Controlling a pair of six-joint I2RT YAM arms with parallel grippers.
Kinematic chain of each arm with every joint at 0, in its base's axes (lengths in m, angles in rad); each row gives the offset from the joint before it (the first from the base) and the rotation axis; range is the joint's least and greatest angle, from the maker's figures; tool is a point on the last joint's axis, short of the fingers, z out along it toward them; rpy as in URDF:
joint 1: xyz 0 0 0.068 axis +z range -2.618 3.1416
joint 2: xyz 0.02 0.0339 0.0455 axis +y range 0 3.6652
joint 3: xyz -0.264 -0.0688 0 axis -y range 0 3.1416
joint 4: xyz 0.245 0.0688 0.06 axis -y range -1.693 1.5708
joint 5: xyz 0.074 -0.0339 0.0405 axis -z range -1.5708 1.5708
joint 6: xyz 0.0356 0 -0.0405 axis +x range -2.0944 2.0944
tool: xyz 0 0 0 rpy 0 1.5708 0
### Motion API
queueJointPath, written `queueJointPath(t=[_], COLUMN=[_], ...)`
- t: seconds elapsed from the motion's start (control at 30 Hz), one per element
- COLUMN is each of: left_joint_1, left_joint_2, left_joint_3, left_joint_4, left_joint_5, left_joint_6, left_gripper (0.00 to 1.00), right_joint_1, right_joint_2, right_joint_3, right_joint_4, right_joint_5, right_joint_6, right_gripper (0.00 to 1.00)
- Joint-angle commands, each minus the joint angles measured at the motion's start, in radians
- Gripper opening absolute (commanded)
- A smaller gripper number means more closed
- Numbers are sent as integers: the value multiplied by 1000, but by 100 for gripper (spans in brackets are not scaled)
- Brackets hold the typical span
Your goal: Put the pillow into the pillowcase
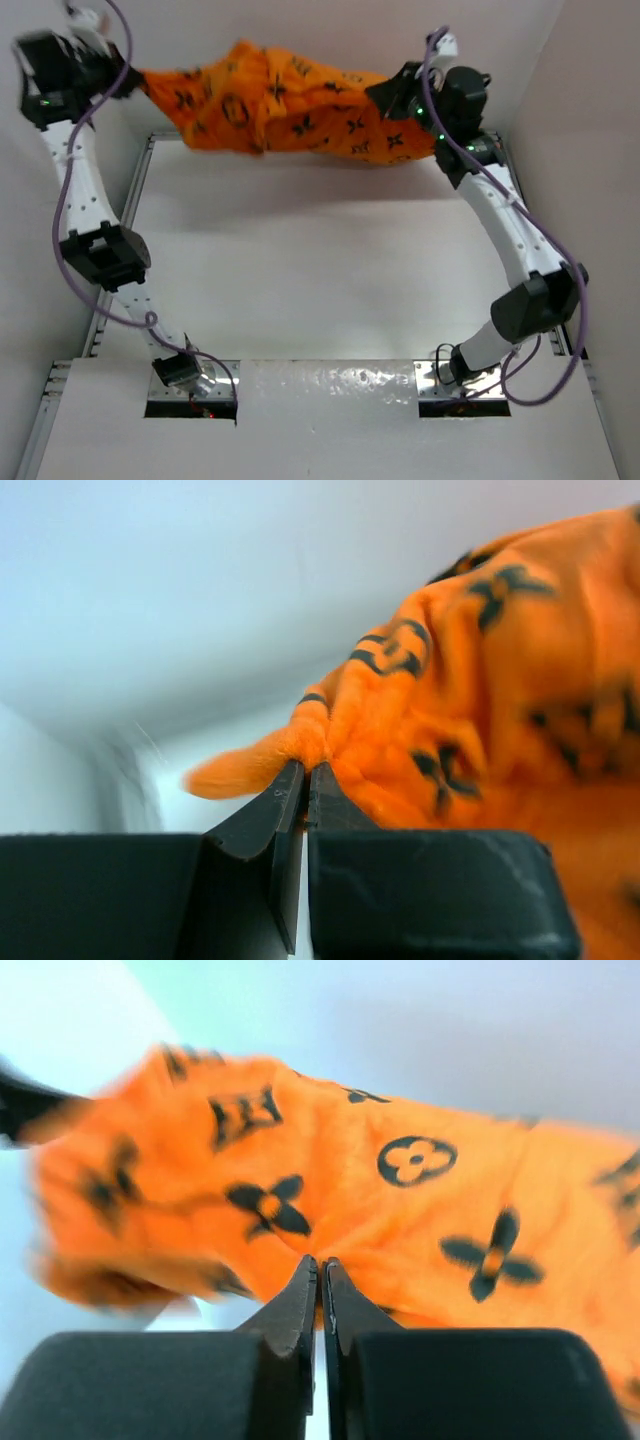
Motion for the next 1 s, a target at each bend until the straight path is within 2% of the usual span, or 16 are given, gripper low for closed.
queueJointPath(t=[0.0,0.03,0.07,0.1,0.13,0.2,0.23,0.27,0.3,0.33,0.4,0.43,0.57,0.7,0.83,0.97], left_joint_1=[16,16,16,13,9,7,7,7,7,6,1,-17,-103,-164,-191,-215], left_joint_2=[-182,-179,-182,-187,-188,-178,-170,-158,-127,-112,-87,-87,-99,-85,-62,-47], left_joint_3=[204,210,189,178,176,224,256,293,371,406,451,451,442,460,460,483], left_joint_4=[94,142,168,195,218,336,493,581,582,843,961,975,822,812,747,659], left_joint_5=[160,211,234,253,260,280,283,274,274,206,153,112,50,9,-136,-148], left_joint_6=[-190,-233,-329,-366,-400,-518,-573,-697,-748,-787,-874,-878,-738,-746,-678,-623], left_gripper=[0,0,0,0,0,0,0,0,0,0,0,0,0,0,0,0], right_joint_1=[-19,-24,-24,-24,-22,-16,16,36,54,100,227,278,473,689,763,813], right_joint_2=[-98,-93,-77,-69,-63,-63,-69,-70,-70,-64,-64,-64,-66,-63,-47,106], right_joint_3=[83,73,72,91,106,134,157,175,201,254,314,329,335,317,254,295], right_joint_4=[-54,-125,-159,-193,-239,-255,-261,-266,-272,-278,-293,-321,-312,-309,-221,-120], right_joint_5=[85,114,142,130,103,23,-5,-4,-8,-51,-79,-54,36,117,156,286], right_joint_6=[-104,-134,-150,-173,-223,-262,-315,-344,-363,-400,-481,-586,-656,-782,-916,-1070], right_gripper=[5,14,30,56,65,76,80,80,80,80,81,83,84,85,88,91])
